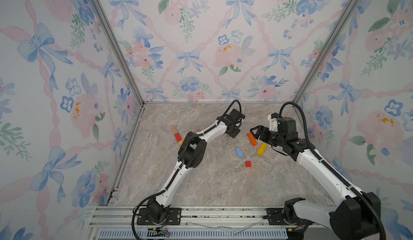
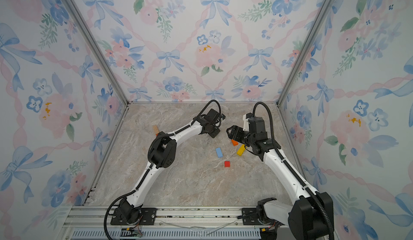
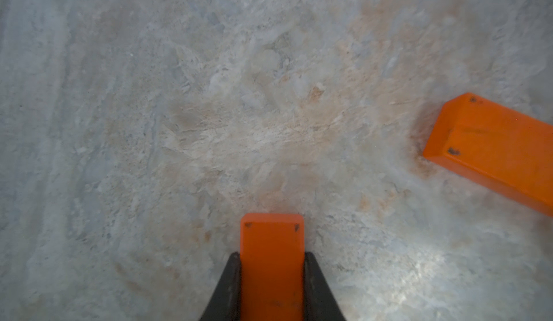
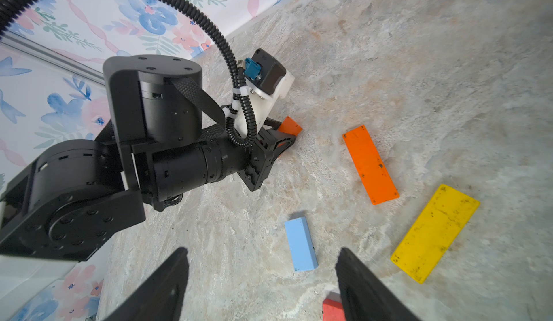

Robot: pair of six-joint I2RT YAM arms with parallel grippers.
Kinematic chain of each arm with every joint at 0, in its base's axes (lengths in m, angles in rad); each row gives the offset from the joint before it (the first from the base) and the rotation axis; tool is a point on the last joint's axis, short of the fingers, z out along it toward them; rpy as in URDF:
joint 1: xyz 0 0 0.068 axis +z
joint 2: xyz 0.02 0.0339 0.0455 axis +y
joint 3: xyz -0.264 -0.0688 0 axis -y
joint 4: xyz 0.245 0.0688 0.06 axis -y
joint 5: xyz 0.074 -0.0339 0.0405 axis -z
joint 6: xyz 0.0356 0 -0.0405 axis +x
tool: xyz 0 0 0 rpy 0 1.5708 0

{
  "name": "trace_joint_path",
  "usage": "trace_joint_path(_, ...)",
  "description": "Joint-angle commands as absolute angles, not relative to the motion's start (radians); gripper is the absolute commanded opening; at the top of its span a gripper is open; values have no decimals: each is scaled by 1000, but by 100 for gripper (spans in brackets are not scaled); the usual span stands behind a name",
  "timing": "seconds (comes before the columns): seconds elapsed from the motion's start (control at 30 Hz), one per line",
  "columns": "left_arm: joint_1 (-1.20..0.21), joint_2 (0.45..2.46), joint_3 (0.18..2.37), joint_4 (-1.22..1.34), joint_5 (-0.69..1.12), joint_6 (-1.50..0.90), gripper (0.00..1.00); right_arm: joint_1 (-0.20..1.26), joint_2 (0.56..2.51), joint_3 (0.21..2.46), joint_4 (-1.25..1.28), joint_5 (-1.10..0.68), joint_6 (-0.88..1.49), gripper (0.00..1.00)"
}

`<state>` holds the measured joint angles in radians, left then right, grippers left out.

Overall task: Assemble the letter v with building blocks
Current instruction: Pick up the building block from the center of the board, then place the building block at the center of the board.

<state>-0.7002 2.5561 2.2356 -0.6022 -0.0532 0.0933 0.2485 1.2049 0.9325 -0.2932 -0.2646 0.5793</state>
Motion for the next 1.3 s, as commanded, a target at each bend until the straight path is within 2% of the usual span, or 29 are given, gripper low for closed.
trace_joint_path(0.0,-698,2554,2206,-650,-82,38,13,239,1221,916,-268,-286,597,79)
trace_joint_path(0.1,-698,2526,2201,-651,-119,-61,0,239,1223,914,-262,-288,601,79)
trace_joint_path(0.27,-688,2454,2196,-651,-130,-256,0,239,1223,910,-258,-290,607,79)
trace_joint_path(0.43,-653,2379,2184,-652,-227,-526,0,239,1232,895,-242,-295,616,79)
trace_joint_path(0.57,-595,2345,2148,-652,-200,-706,0,239,1233,882,-224,-305,618,79)
trace_joint_path(1.0,-565,2333,2019,-652,-231,-1043,0,240,1240,857,-210,-324,618,79)
trace_joint_path(1.27,-555,2347,2002,-655,-288,-1096,0,241,1246,843,-197,-342,651,79)
